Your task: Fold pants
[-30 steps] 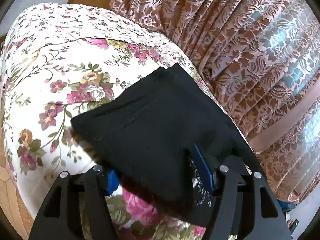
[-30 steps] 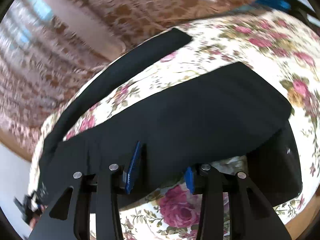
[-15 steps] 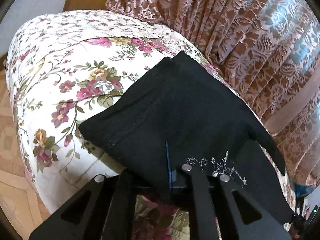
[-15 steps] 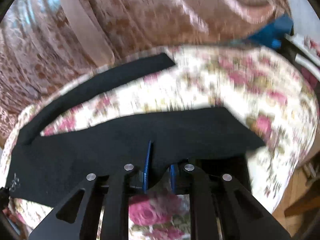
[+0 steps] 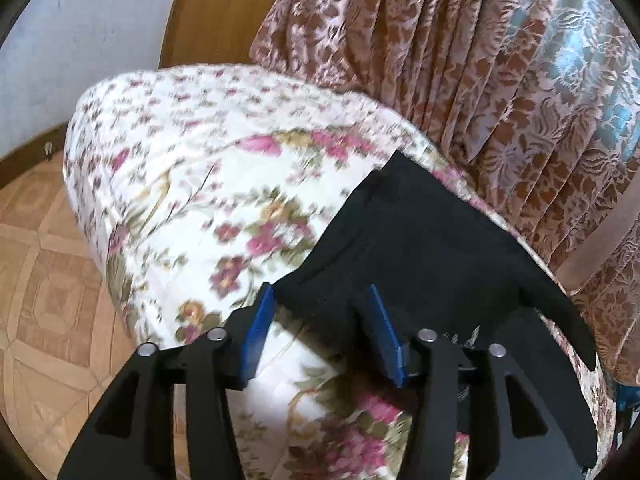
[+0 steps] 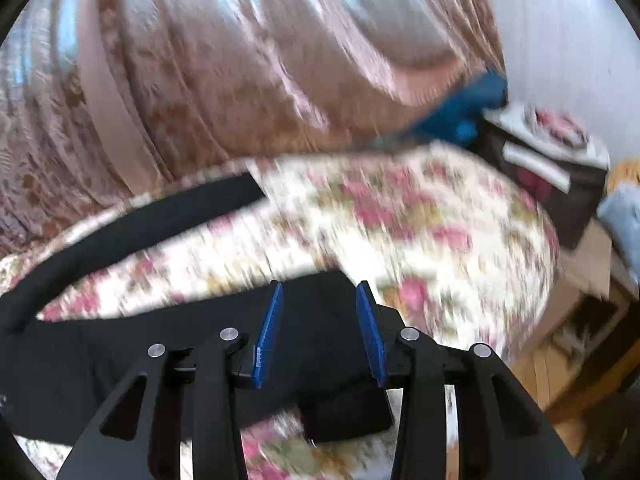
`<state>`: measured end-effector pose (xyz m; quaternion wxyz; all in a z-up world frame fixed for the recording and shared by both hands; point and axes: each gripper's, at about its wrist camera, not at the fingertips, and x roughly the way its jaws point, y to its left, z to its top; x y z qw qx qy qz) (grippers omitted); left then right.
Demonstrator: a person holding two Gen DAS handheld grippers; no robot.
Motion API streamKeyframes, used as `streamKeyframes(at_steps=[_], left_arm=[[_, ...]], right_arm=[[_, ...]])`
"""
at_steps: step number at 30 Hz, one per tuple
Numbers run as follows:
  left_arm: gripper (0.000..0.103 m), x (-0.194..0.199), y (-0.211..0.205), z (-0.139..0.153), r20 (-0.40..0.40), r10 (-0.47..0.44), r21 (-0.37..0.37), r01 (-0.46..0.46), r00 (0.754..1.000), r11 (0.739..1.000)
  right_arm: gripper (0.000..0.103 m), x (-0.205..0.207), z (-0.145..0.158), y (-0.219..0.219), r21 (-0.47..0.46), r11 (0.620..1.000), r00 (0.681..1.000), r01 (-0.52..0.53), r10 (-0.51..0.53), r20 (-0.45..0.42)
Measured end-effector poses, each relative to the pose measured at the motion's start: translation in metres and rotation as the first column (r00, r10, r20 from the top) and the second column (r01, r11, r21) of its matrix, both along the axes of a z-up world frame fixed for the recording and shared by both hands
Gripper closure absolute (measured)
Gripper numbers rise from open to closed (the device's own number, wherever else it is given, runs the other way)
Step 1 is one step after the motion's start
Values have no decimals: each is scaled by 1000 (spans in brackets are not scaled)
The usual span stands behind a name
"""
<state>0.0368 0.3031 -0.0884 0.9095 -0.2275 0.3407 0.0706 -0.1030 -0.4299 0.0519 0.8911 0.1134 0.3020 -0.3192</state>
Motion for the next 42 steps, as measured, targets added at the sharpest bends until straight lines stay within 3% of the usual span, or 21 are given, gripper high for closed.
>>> streamKeyframes(at_steps=[3, 5, 11, 14, 22, 27, 29, 34, 42], left_arm=[[33, 8, -13, 13, 34, -13, 18, 13, 999, 1000], [30, 14, -24, 19, 42, -35, 40, 33, 999, 999], [16, 25, -49, 36, 73, -96, 70, 91, 993, 993], [8, 33, -59, 40, 69, -130, 75, 125, 989, 989], [2, 79, -90, 46, 11, -201, 109, 199, 979, 974], [2, 115, -94, 52, -16, -201, 64, 202, 979, 977], [2, 128, -93, 53, -20, -197, 57, 198, 980, 979], [2, 179, -89, 47, -67, -177, 123, 184, 982, 975], [2, 271, -83, 32, -93, -149, 189, 165, 984, 968]], right_arm=[[54, 32, 6, 19, 15, 993, 993, -119, 119, 27], [54, 60, 3, 36, 35, 977, 978, -209, 208, 33], [54, 129, -22, 88, 104, 910, 914, -401, 405, -22], [54, 162, -38, 106, 126, 886, 887, -447, 457, -62], [54, 234, -71, 132, 222, 839, 844, -497, 527, -105], [54, 268, -96, 156, 210, 824, 815, -526, 559, -154], [54, 275, -105, 159, 207, 826, 812, -524, 558, -170], [54, 279, -129, 162, 210, 833, 810, -511, 549, -207], [53, 278, -136, 166, 186, 839, 813, -512, 543, -209]])
